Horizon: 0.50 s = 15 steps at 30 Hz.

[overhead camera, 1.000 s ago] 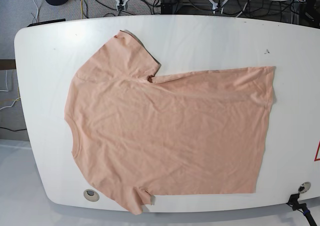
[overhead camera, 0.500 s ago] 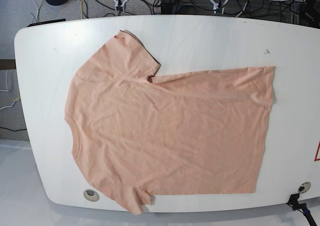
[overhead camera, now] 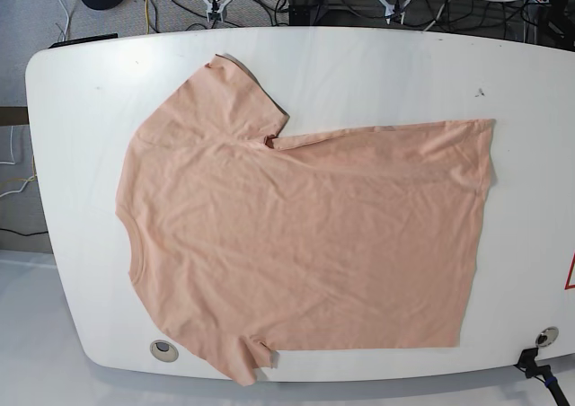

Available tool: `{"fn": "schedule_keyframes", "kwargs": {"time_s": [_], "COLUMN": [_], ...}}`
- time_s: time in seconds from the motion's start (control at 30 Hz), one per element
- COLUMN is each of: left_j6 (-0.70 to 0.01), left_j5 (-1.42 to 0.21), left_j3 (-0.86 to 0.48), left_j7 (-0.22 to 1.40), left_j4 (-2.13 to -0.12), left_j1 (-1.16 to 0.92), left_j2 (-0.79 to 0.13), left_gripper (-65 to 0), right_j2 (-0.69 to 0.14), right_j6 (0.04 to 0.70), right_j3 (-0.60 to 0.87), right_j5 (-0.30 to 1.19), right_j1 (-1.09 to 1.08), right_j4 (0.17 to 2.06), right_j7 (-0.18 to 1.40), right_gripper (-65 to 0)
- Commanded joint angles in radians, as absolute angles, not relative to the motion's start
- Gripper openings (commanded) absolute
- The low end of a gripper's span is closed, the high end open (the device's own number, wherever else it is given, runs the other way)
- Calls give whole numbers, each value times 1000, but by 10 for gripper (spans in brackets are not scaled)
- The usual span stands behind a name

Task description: Fold the T-shirt properly

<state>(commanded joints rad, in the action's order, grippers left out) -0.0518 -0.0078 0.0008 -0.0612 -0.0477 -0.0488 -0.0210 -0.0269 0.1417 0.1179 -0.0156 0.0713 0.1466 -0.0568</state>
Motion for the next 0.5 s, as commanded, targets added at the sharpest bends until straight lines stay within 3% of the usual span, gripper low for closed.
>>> {"fn": "schedule_keyframes", "kwargs": {"time_s": [0.17, 0.3, 0.5], "left_j6": [-51, -49, -49], "left_j5": [-5, -9, 0], "left_j3": [0, 3, 4], "left_j7": [-57, -66, -94], "left_j4": [-50, -45, -58], "left_j1": [-53, -65, -97], "left_j2": [-23, -21, -24], "left_gripper": [-650, -639, -536], "right_j2": [-26, -26, -24], "right_j6": [139, 179, 219], "right_j3": [120, 119, 117], "right_j5": [-18, -19, -12], "right_j1": [75, 103, 145], "right_j4": [143, 166, 215], "right_j7": [-55, -62, -64], "right_gripper": [-595, -594, -594]}}
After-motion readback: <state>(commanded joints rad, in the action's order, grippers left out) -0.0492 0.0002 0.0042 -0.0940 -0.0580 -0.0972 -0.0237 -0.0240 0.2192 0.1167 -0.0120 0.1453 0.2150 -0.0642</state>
